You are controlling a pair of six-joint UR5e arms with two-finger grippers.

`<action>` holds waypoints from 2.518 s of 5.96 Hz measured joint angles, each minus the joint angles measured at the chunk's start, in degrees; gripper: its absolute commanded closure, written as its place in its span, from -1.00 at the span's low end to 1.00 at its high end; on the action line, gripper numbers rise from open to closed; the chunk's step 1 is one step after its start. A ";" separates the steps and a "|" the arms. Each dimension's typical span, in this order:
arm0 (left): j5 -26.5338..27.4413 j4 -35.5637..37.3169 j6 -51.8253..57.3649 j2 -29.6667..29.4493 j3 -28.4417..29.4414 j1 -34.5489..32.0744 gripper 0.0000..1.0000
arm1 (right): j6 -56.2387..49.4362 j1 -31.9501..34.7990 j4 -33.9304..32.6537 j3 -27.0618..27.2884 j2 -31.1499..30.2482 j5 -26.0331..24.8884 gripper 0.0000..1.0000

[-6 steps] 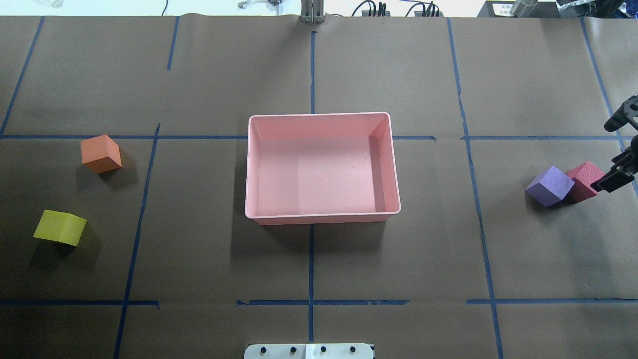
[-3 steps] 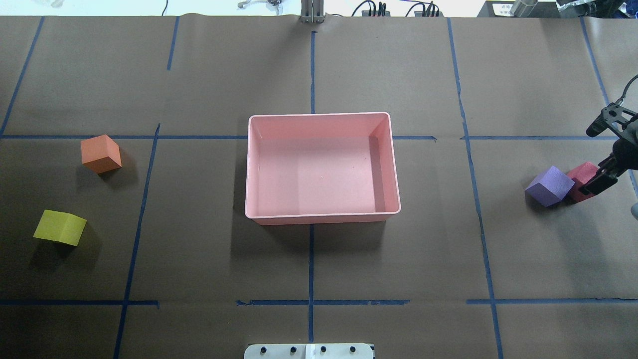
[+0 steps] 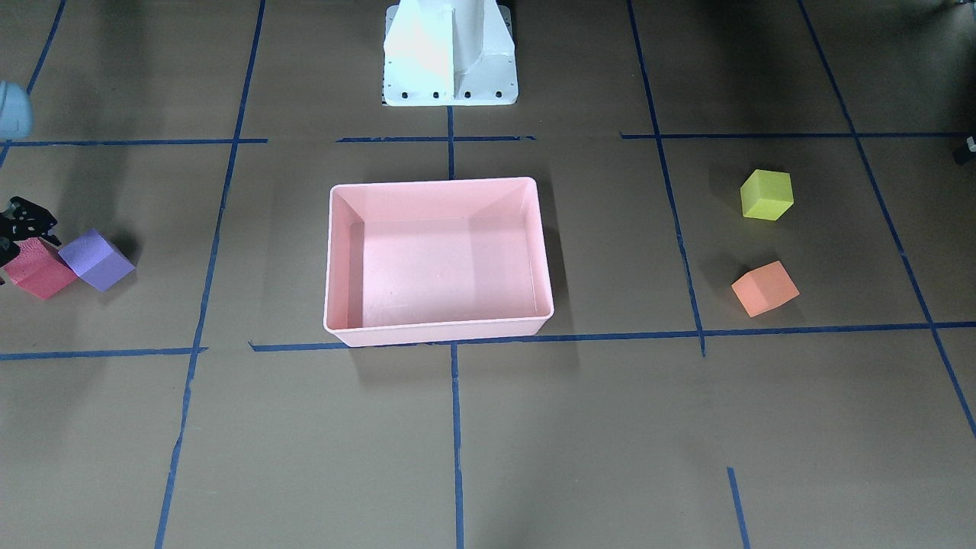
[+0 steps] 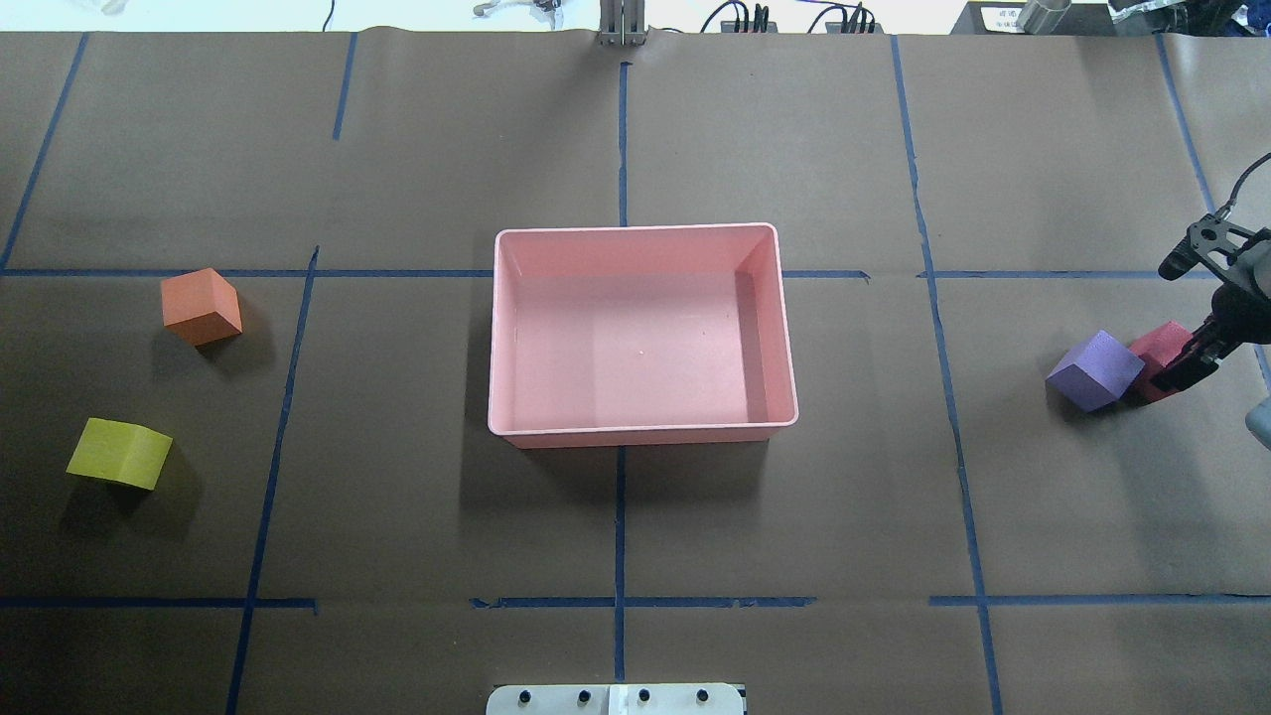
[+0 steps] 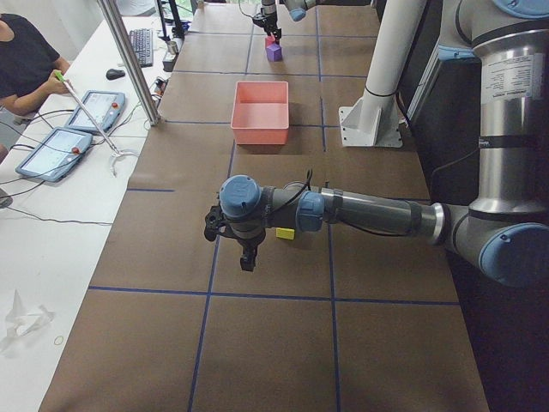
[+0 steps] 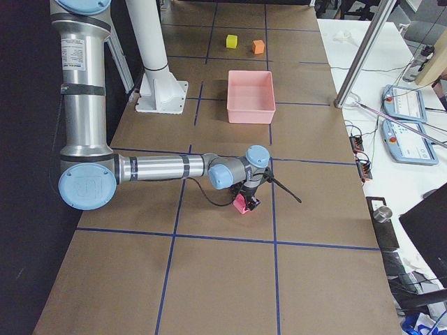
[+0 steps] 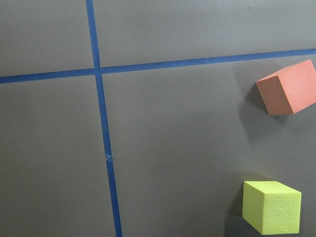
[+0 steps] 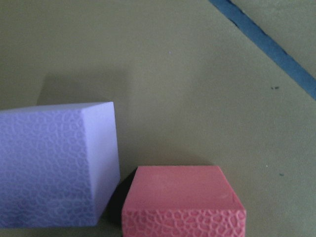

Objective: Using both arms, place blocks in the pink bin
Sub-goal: 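Lower the right gripper onto the pink cube and close it, then drop the pink cube into the bin while the left arm reaches out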

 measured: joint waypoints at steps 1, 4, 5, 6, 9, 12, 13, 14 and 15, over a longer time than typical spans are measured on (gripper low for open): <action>-0.71 0.00 -1.08 -0.67 -0.05 0.19 -1.00 | 0.31 1.16 -0.69 2.97 -0.67 0.44 0.96; -1.71 -4.48 -10.53 -5.33 0.27 11.61 -1.00 | 8.60 5.92 -15.07 21.03 -0.82 1.38 0.90; 0.63 -7.80 -13.84 -5.69 0.31 16.52 -1.00 | 19.12 5.20 -17.19 24.08 2.32 2.62 0.86; 5.08 -10.70 -18.06 -6.04 0.38 21.67 -1.00 | 30.91 2.75 -17.76 25.18 6.98 4.00 0.86; 9.60 -13.35 -33.82 -6.05 0.16 28.02 -1.00 | 63.67 -11.66 -17.93 24.33 24.46 -2.23 0.87; 9.99 -16.75 -38.70 -3.34 0.41 31.26 -1.00 | 78.07 -21.44 -16.44 17.06 36.18 -11.63 0.45; 10.64 -16.91 -39.25 -3.25 0.60 32.83 -1.00 | 80.40 -24.59 -14.60 14.76 37.45 -14.54 -0.99; 11.21 -16.95 -39.41 -3.21 0.96 34.08 -1.00 | 81.50 -26.54 -12.23 12.39 37.87 -16.32 -1.00; 11.47 -16.96 -39.43 -3.16 1.38 35.10 -1.00 | 81.93 -27.61 -10.18 10.71 37.89 -17.65 -1.00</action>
